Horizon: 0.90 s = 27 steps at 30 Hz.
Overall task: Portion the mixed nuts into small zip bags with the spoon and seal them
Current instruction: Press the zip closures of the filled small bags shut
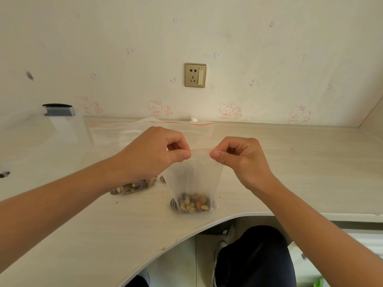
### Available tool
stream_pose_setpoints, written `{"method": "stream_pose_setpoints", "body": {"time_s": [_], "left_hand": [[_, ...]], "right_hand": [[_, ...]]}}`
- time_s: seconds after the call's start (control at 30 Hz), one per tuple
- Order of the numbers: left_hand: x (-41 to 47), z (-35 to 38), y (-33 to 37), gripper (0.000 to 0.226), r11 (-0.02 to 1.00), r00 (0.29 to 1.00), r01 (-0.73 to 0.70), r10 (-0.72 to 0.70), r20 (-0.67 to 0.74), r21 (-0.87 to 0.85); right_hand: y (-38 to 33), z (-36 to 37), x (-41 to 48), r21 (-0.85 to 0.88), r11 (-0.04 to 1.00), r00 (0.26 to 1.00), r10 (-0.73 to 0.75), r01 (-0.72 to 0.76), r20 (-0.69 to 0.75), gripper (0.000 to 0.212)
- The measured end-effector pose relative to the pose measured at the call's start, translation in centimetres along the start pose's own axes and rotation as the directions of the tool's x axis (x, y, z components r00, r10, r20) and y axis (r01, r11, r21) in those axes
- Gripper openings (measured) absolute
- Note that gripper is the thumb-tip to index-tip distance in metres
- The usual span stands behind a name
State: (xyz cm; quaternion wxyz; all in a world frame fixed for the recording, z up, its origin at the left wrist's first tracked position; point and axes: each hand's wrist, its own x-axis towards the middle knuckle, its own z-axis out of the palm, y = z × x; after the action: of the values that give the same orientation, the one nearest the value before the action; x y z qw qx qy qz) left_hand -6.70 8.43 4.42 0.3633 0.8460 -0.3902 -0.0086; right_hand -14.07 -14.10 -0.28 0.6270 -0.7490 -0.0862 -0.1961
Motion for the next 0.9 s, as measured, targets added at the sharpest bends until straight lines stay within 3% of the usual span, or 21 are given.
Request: {"method": "stream_pose_setpoints", "body": {"time_s": [0.23, 0.43, 0.5, 0.6, 0.67, 0.77, 0.9], "left_hand": [[-2.1, -1.1, -2.5, 0.019, 0.995, 0.991, 0.086, -0.09, -0.103, -0.042], [-2.4, -1.0, -2.5, 0.018, 0.991, 0.98, 0.044, -0.067, -0.189, -0.127], [-2.6, -0.6, -2.7, 0.015, 0.986, 0.983, 0.022, -0.052, -0.177, -0.168], [-4.2, -0.3, -4.7, 0.011, 0.948, 0.97, -0.026, -0.054, -0.238, -0.318], [-6.0, -0.3, -7.2, 0.015, 0.927, 0.931, -0.036, -0.105, -0.35, -0.373], [-8.9, -0.1, -11.2, 0.028, 0.91, 0.817, 0.008, -0.245, -0.522, -0.416], [-9.5, 0.6, -15.4, 0.035, 0.85, 0.662, 0.114, -0.45, -0.599, -0.514]], "right_hand": [[0.3, -1.1, 0.0, -0.023, 1.0, 0.998, 0.0, -0.001, -0.062, 0.014], [0.4, -0.8, 0.1, 0.033, 0.998, 0.995, -0.043, 0.046, -0.091, 0.015], [0.9, -1.1, -0.6, 0.087, 0.996, 0.998, -0.02, 0.026, -0.067, 0.005], [2.5, -1.9, -2.0, 0.108, 0.992, 0.998, 0.065, -0.062, -0.024, 0.024], [3.9, -2.1, -3.0, 0.092, 0.989, 0.993, 0.115, -0.118, 0.038, 0.042], [5.7, -1.2, -3.9, 0.026, 0.986, 0.968, 0.154, -0.162, 0.199, 0.061], [7.4, 0.4, -4.1, -0.069, 0.977, 0.927, 0.212, -0.201, 0.308, 0.071]]}}
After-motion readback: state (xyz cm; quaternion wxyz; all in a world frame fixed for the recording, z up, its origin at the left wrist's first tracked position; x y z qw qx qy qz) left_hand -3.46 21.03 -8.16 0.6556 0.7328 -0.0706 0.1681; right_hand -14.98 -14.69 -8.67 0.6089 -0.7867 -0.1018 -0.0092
